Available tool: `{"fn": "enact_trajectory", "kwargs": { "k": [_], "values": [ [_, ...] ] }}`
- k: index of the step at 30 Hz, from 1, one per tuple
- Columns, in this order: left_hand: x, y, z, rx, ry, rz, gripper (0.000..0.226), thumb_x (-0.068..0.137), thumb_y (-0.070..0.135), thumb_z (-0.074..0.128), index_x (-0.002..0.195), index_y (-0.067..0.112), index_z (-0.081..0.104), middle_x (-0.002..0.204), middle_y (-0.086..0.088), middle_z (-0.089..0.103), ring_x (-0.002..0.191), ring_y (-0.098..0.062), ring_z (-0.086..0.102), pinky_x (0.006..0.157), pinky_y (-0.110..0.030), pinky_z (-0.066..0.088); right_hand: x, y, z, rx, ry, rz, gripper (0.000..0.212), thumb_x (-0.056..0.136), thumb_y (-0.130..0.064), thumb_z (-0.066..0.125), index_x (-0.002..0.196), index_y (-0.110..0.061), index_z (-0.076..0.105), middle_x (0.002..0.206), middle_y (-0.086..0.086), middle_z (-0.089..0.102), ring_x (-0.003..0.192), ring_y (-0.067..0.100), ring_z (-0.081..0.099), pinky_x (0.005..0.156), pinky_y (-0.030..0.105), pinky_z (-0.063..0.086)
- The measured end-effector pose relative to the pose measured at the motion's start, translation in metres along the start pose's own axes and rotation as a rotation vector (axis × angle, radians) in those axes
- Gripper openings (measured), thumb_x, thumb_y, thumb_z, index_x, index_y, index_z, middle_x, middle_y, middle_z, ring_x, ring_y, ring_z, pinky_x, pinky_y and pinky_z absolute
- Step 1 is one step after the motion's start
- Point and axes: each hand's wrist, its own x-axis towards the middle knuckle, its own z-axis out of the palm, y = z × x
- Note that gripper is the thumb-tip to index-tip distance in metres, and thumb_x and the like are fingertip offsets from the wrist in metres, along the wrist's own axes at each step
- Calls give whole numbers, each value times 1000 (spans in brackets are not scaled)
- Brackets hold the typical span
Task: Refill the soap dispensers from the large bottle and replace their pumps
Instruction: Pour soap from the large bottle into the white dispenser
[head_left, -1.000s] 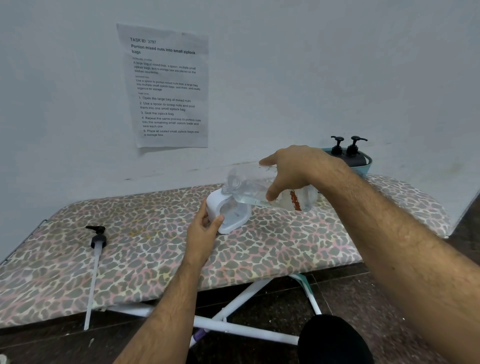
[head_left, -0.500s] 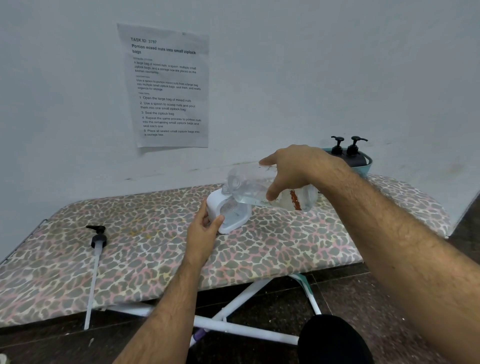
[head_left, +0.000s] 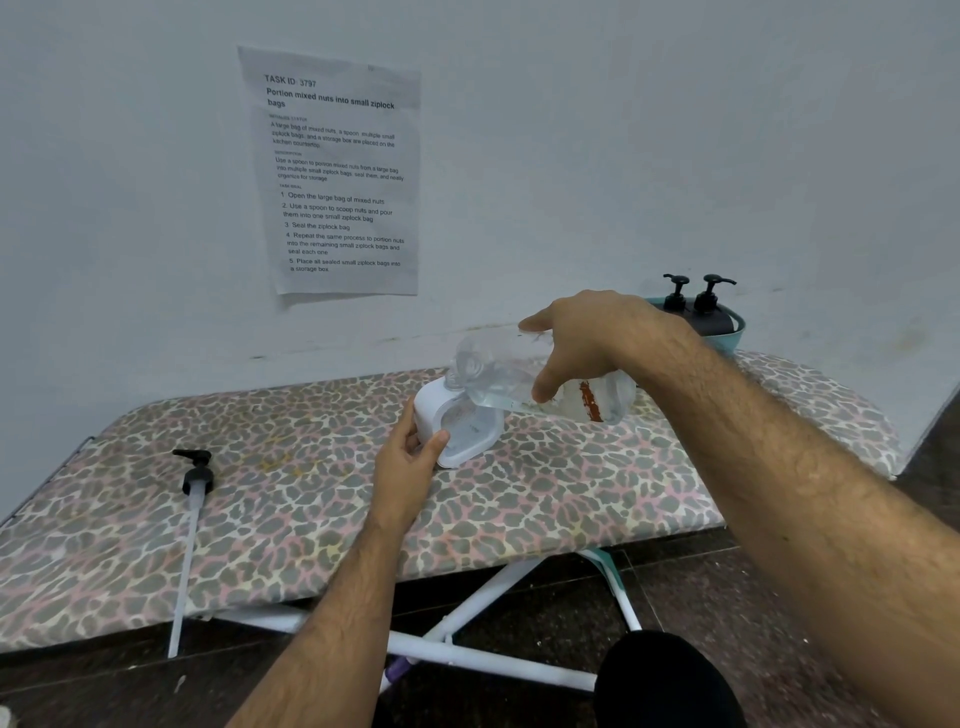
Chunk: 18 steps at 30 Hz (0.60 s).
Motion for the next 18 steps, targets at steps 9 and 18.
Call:
{"fn": "enact_trajectory", "kwargs": {
  "k": [9, 18],
  "values": [
    [-1, 1, 1, 7, 4, 0, 65, 93, 19, 66, 148, 34, 37, 121, 13, 58, 106, 0, 61, 80, -23, 56, 0, 0, 0, -8, 2, -5, 93, 70, -58, 78, 150, -39, 34, 148, -8, 45, 131, 20, 46, 99, 42, 46],
    [-1, 2, 1, -17, 3, -3, 64, 92, 15, 66, 147, 34, 39, 117, 17, 60, 105, 0, 62, 81, -23, 57, 2, 1, 1, -8, 6, -6, 93, 70, -59, 78, 149, -39, 35, 148, -8, 45, 131, 20, 46, 99, 42, 45]
  ]
}}
